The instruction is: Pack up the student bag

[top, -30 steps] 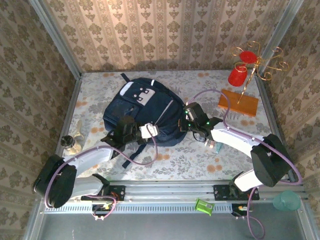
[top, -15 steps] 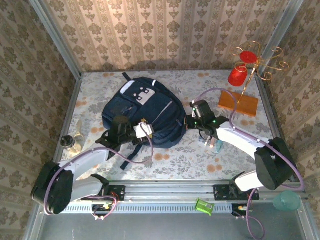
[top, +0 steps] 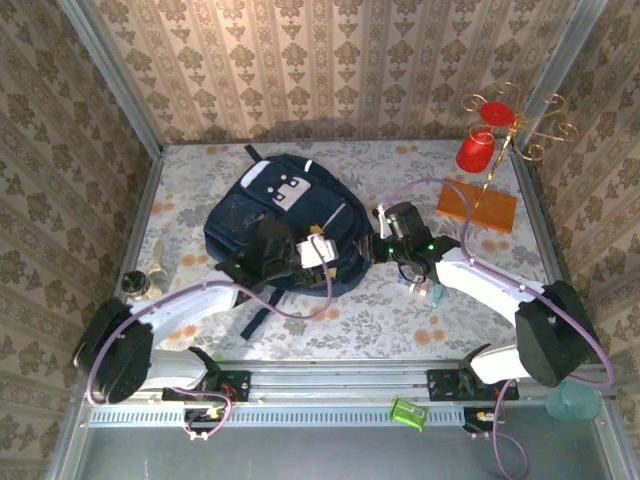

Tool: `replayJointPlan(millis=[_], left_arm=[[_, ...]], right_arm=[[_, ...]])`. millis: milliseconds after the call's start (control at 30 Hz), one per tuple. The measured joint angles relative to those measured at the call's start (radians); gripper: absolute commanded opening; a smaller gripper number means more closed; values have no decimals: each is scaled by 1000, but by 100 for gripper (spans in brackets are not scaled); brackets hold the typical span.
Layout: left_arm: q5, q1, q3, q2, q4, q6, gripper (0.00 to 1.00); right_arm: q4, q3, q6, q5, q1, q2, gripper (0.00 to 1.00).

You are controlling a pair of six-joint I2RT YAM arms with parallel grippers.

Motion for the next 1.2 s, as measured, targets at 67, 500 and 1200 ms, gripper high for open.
replayJointPlan(millis=[67, 500, 1200], left_arm=[[-34, -14, 42, 63, -18, 1, 83], [-122, -16, 68, 150, -67, -14, 79], [-176, -11, 145, 204, -167, -28, 0]], right_arm=[[0, 18, 0, -11, 0, 36, 34], [-18, 80, 6, -42, 20, 157, 17], [-9, 3, -4, 55, 28, 32, 0]])
